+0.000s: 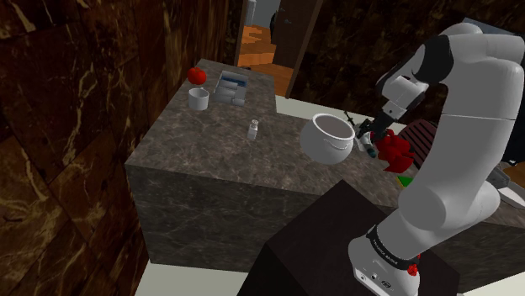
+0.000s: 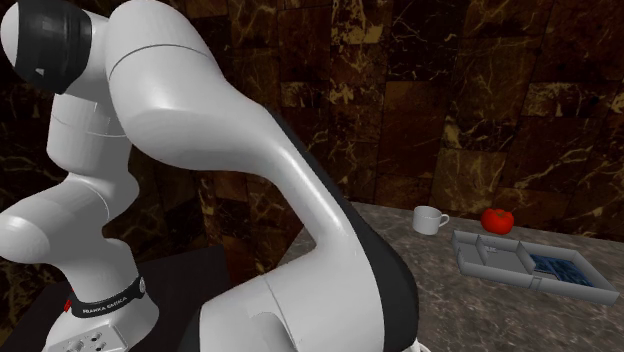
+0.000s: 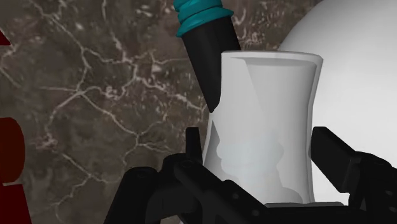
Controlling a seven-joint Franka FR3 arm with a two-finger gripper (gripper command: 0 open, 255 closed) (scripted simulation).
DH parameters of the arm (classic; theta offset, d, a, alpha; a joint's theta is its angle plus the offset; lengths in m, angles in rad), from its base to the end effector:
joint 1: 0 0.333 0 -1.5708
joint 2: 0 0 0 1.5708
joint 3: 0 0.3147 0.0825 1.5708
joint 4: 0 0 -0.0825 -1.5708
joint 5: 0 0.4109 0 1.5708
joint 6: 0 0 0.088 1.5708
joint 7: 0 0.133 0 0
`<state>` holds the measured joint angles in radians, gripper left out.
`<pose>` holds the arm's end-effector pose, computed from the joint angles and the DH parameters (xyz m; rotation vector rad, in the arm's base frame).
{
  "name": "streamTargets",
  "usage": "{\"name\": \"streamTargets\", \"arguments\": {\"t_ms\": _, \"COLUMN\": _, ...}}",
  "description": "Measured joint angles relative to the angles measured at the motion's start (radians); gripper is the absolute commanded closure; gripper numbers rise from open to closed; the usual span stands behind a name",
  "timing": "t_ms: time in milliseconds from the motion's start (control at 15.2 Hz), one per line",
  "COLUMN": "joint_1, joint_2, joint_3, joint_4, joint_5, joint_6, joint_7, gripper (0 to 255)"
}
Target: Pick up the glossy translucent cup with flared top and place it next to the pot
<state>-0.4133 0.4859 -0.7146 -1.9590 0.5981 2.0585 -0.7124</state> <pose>0.2980 -0.5245 0.2181 -2.6692 1.0424 -0.0090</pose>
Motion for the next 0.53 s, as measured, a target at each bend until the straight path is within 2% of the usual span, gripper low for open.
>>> {"name": "streamTargets", "arguments": {"t_ms": 528, "joint_1": 0.028, "joint_2": -0.073, "joint_3": -0.038, "joint_4": 0.018, "joint_5": -0.064, "joint_6": -0.066, "joint_7": 0.051, "gripper": 255}}
